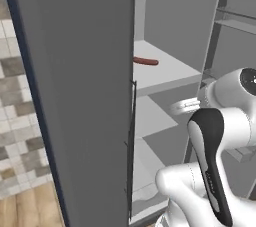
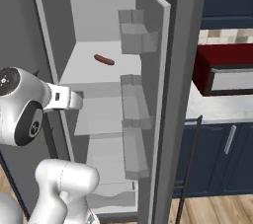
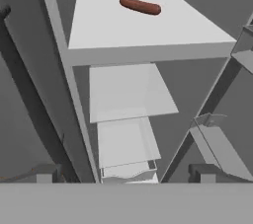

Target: Move the hot dog bun to the plate on the dining table and place the condiment next to that plate. Then navigate to the fridge and take the sausage and place it on the plate as well.

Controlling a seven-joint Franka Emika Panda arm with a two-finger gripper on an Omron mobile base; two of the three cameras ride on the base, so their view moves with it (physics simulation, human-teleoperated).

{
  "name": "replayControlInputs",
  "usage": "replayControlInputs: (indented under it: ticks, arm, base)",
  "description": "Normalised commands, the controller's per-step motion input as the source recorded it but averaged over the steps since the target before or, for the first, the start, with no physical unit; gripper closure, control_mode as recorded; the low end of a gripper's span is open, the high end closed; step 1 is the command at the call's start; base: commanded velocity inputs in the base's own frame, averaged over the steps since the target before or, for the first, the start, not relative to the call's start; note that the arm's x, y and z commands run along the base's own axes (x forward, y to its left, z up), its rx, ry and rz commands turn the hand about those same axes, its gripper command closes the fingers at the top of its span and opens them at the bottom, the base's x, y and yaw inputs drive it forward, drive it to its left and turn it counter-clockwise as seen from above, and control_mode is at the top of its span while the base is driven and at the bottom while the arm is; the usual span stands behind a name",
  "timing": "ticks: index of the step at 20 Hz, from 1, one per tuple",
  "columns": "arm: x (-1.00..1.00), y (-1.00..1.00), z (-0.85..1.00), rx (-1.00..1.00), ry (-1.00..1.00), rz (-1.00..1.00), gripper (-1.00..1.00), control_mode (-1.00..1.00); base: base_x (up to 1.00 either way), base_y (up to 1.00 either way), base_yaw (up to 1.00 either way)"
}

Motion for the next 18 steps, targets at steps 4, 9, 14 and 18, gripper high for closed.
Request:
replayControlInputs:
  ticks: [4, 9, 14, 18]
  arm:
    - [0.00, 0.00, 0.00, 0.00, 0.00, 0.00, -1.00, 1.00]
    - [0.00, 0.00, 0.00, 0.00, 0.00, 0.00, -1.00, 1.00]
    - [0.14, -0.01, 0.02, -0.01, 0.00, 0.04, -1.00, -1.00]
    - [0.64, -0.17, 0.35, -0.09, 0.00, 0.18, -1.00, -1.00]
  base:
    - [0.51, -0.36, 0.00]
    - [0.71, -0.21, 0.05]
    - [0.59, -0.02, 0.12]
    - [0.00, 0.00, 0.00]
